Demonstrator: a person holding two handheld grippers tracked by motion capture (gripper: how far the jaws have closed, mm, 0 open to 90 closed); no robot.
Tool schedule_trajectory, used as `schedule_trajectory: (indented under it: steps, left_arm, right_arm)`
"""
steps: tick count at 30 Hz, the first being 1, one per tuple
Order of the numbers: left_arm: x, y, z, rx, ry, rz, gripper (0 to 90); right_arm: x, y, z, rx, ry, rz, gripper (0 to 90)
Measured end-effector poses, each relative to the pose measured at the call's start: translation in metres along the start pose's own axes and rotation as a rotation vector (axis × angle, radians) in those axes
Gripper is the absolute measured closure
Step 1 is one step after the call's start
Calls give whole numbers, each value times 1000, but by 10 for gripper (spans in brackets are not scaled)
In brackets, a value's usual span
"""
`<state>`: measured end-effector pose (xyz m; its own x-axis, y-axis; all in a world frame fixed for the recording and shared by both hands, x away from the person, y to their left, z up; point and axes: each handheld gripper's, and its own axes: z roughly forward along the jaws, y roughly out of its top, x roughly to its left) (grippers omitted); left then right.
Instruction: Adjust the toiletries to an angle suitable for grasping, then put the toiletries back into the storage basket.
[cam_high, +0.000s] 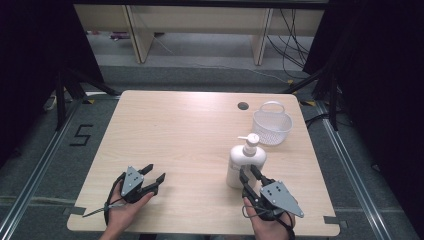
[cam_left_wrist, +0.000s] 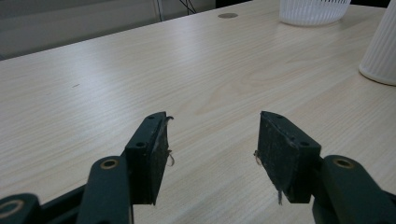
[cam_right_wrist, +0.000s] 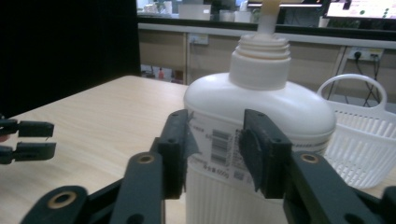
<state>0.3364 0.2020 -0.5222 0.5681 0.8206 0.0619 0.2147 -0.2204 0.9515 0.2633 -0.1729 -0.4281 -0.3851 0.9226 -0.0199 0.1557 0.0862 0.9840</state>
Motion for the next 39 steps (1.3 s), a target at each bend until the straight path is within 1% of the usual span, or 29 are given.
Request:
schedule_trajectory:
  steps: [1,2,3,4,6,7,9,10,11,12,13,14,15,16,17,20,21,22,23,24,25,27,28,32,33,35,37,38,39]
  left_arm:
    - [0,0,0,0,0,0,429]
    - [0,0,-2,11,5,-6,429]
    - [0,0,-2,11,5,-6,429]
    - [0,0,-2,12,7,-8,429]
    - [0,0,0,3,-1,-1,430]
    - [0,0,0,4,0,-3,430]
    - [0,0,0,9,2,-4,430]
    - [0,1,0,15,8,-4,430]
    - [0,1,0,15,11,-8,430]
    - [0,1,0,15,13,-9,430]
    - [0,0,0,14,13,-10,430]
    - [0,0,0,15,12,-8,429]
    - [0,1,0,16,13,-6,430]
    - [0,1,0,16,13,-6,430]
    - [-1,1,0,18,12,-4,430]
    - [0,1,0,16,11,-3,430]
    - [1,0,1,-3,-1,0,430]
    - [0,0,1,-1,1,-4,430]
    - [1,0,1,-6,-3,7,430]
    - [1,0,1,-6,-3,7,430]
    - [0,0,0,-2,2,-6,430]
    - [0,0,0,-1,0,-3,431]
    - [0,0,0,-1,0,-3,431]
    - [1,0,1,-2,-3,0,431]
    - [1,0,1,-1,-1,-3,431]
    - [0,0,0,1,1,-8,431]
    - [0,0,0,0,1,-6,431]
    - [0,0,0,0,1,-5,431]
    - [0,0,0,-1,-2,-6,431]
  right_arm:
    - [0,0,0,0,0,0,598]
    - [-2,1,0,-17,-10,-8,581]
    - [-1,1,0,-16,-10,18,572]
    - [-3,1,0,-26,-20,8,557]
    - [-3,2,0,-32,-38,13,541]
    - [-3,2,0,-34,-35,32,530]
    - [-3,3,-1,-33,-47,21,520]
    - [-4,4,-1,-37,-67,15,505]
    - [-5,6,0,-57,-93,-11,479]
    - [-6,8,1,-68,-92,-17,475]
    - [-4,9,1,-63,-96,3,473]
    - [-4,11,1,-63,-92,1,471]
    - [-3,13,1,-73,-108,-3,470]
    - [-3,13,1,-73,-108,-3,470]
    - [-3,18,2,-87,-119,-21,467]
    - [-2,23,3,-98,-134,-20,468]
    - [-2,29,4,-107,-157,-42,471]
    - [0,31,6,-114,-155,-23,473]
    - [0,32,7,-118,-160,-28,474]
    - [0,32,7,-118,-160,-28,474]
    - [0,36,10,-117,-180,-31,479]
    - [0,37,14,-114,-187,-29,481]
    - [1,38,15,-112,-192,-13,482]
    - [3,38,20,-96,-205,-8,486]
    - [5,38,24,-99,-202,0,487]
    - [6,38,25,-90,-205,1,487]
    - [5,40,28,-97,-213,-17,488]
    - [7,42,30,-97,-208,-9,489]
    - [7,43,31,-100,-209,-14,490]
